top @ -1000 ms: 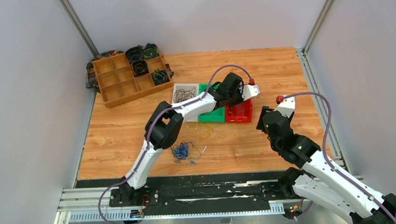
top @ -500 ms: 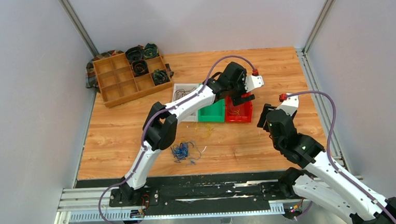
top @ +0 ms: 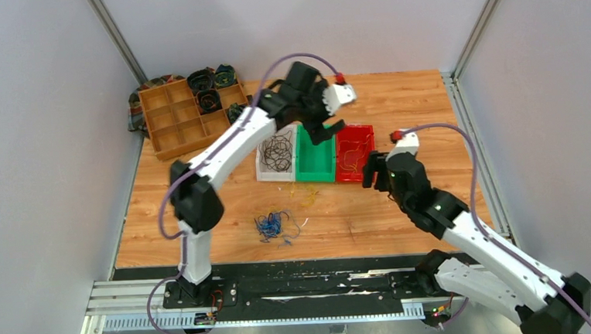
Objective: Untangle the cables
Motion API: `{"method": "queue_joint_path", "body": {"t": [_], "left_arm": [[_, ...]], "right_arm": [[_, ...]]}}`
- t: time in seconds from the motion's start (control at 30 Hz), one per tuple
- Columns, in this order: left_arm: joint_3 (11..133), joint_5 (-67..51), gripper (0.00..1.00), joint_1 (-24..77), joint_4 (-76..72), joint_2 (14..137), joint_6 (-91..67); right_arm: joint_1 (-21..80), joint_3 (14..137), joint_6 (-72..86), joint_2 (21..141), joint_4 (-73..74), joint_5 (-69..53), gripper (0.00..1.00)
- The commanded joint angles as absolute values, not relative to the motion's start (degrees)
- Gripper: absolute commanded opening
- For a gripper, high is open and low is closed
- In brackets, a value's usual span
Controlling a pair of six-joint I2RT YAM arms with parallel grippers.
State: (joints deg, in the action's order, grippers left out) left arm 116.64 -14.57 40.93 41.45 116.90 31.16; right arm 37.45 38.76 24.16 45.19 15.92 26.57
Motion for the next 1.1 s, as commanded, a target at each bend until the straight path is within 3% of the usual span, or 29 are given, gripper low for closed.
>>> {"method": "queue_joint_path", "body": {"t": [0.0, 0.23, 0.43, 0.7, 0.73, 0.9, 1.07], "left_arm": [[105.39, -21.13, 0.98, 34.65, 47.20, 102.93, 28.96], [86.70, -21.73, 0.98, 29.40, 46.09, 89.68, 30.87], [84.41, -22.59, 0.98, 27.64, 46.10, 86.67, 29.26], [83.09, -23.36, 0.98, 25.90, 46.07, 84.77, 29.00], [82.98, -23.50, 0.98, 25.62, 46.06, 84.56, 29.00], [82.01, -23.55, 0.98, 24.47, 46.06, 83.71, 28.92], [79.96, -24.54, 0.98, 24.34, 46.09, 82.28, 29.41]], "right_arm": [[38.51, 39.23, 20.05, 56.91, 2.22, 5.88, 0.69], [41.25, 45.87, 24.67, 78.25, -3.91, -3.43, 0.66], [41.94, 50.33, 25.08, 91.09, -6.22, -5.62, 0.55], [42.18, 48.76, 25.30, 95.56, -8.75, -6.82, 0.44], [42.18, 48.70, 25.37, 95.92, -8.94, -6.83, 0.40], [42.17, 49.53, 24.65, 93.63, -8.90, -6.75, 0.01], [42.10, 49.60, 21.17, 84.19, -6.77, -7.59, 0.01]]}}
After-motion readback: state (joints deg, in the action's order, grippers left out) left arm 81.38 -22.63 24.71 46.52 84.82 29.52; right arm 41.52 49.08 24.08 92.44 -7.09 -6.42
